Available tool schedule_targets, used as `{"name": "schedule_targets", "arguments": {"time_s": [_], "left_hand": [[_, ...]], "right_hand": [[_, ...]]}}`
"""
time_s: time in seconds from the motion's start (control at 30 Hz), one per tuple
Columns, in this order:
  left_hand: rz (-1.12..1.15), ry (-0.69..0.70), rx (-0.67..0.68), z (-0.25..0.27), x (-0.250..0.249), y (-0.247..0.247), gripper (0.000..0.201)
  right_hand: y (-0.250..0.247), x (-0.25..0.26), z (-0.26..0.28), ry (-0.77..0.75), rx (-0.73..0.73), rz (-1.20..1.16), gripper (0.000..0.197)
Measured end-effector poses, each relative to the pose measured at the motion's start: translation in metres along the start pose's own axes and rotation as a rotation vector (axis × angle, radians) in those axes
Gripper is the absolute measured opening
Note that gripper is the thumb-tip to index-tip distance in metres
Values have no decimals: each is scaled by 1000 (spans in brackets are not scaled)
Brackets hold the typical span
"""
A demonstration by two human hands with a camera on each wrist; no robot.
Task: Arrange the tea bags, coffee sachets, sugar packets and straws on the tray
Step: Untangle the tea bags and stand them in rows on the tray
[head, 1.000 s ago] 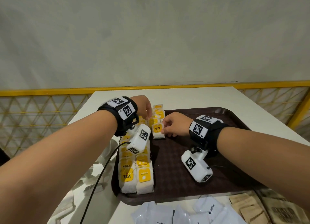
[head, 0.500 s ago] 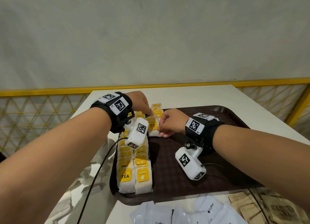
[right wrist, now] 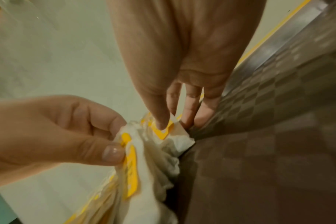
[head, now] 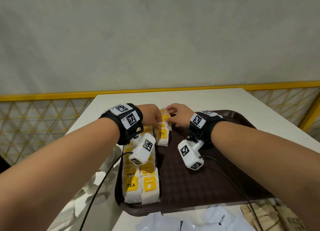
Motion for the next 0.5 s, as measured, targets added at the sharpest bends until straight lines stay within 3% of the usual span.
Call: {"name": "schedule_targets", "arguments": {"time_s": [0.13, 0.3, 0.43, 0.5], "left_hand": [[42, 23, -14, 2, 5, -12, 19], [144, -124, -248, -1, 31, -37, 17], [110, -112, -83, -10, 32, -26, 31], [102, -80, -55, -12, 30, -21, 28]], "right_hand": [[9, 6, -7, -57, 8, 161, 34], [13, 8, -8, 4, 53, 177, 19], [10, 7, -4, 85, 158, 72, 19], [8, 6, -2, 118, 194, 8, 23]]}}
Point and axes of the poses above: each hand's wrist, its own z-axis away from the middle knuckle, its own y-axis out of the palm, x = y × z, the point moved 4 cm from there along -z, towards the middle knuckle
